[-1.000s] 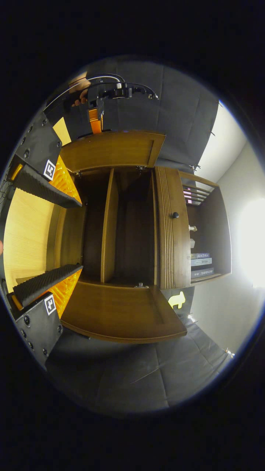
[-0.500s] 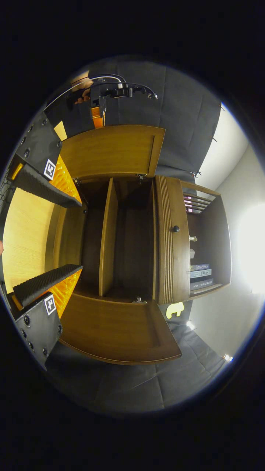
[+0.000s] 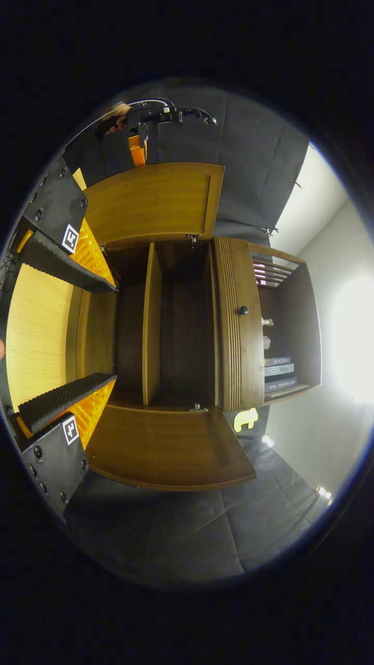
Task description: Open the right door of the double-door shoe cabinet with the right hand, and open the left door with the left hand.
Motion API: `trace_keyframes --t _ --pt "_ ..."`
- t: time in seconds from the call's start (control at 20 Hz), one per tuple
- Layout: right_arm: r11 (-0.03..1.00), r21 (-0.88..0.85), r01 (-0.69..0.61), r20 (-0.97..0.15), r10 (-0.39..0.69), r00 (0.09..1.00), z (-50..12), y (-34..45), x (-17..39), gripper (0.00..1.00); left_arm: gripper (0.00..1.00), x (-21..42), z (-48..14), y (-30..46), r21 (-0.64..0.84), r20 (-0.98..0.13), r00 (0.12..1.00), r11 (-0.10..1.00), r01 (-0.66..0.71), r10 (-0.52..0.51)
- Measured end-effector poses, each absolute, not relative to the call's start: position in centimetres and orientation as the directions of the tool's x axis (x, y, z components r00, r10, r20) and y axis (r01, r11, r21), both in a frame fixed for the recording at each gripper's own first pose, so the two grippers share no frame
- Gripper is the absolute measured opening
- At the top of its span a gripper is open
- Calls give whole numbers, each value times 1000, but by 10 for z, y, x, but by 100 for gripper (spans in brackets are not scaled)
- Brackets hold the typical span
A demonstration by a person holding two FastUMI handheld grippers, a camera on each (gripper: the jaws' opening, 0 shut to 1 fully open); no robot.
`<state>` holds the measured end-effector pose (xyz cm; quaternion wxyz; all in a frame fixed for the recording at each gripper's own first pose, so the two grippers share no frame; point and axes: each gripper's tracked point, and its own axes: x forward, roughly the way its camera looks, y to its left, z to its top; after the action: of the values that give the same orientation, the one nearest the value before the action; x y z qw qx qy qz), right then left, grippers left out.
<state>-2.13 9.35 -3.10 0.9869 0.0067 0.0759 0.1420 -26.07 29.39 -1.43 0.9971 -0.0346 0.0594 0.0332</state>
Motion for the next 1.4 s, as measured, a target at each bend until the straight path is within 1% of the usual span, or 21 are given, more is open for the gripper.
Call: trace_keyframes --t 0.1,0.15,0.2,0.4,0.5,0.55,0.65,0.7,0.75,0.8,1.0,1.05,1.2,1.25,1.3,1.35,1.4 --pt "963 38 -266 -133 268 954 -25 81 -27 97 14 -275 1 286 -45 -98 993 996 -74 70" --pt "964 37 -263 -128 266 956 -22 75 -29 97 14 -282 8 284 -33 -89 993 996 -82 79" --pt "965 37 -260 -125 262 957 -19 69 -31 94 14 -290 17 280 -30 -79 993 996 -89 86" --pt "971 24 -236 -105 237 966 -6 40 -46 97 16 -327 44 268 -38 -54 993 994 -102 100" --pt "973 18 -228 -96 229 969 -3 28 -55 97 17 -342 57 259 -48 -45 994 994 -101 98" --pt "975 16 -223 -90 223 971 0 23 -58 94 18 -350 59 255 -50 -43 994 994 -99 96" --pt "977 13 -213 -80 214 974 4 13 -65 94 19 -364 67 247 -42 -39 995 995 -96 94" --pt "978 7 -209 -75 209 975 5 8 -68 97 19 -371 71 243 -37 -34 995 995 -95 93" --pt "979 -3 -203 -71 202 977 7 4 -71 94 19 -379 75 239 -33 -31 995 995 -94 93" --pt "980 -11 -197 -65 196 979 9 -1 -73 97 19 -385 77 234 -30 -31 995 995 -91 90" --pt "984 -9 -176 -49 176 983 13 -16 -81 97 19 -403 81 220 -11 -30 996 996 -89 88" --pt "985 -10 -172 -51 171 984 11 -19 -80 94 19 -407 79 220 -8 -29 995 995 -97 97" --pt "987 -14 -161 -57 160 985 8 -27 -78 94 19 -418 82 212 -8 -18 995 995 -101 101" --pt "987 -12 -160 -59 159 986 7 -28 -79 97 19 -423 81 209 -9 -15 995 995 -97 97" --pt "988 -10 -156 -61 155 986 7 -29 -79 94 19 -425 81 207 -9 -16 995 995 -95 94" --pt "988 -8 -154 -62 153 986 6 -30 -79 97 19 -422 80 205 -8 -18 996 996 -92 92" --pt "988 -6 -152 -62 151 987 6 -31 -79 94 26 -423 79 205 -8 -20 995 995 -95 95"
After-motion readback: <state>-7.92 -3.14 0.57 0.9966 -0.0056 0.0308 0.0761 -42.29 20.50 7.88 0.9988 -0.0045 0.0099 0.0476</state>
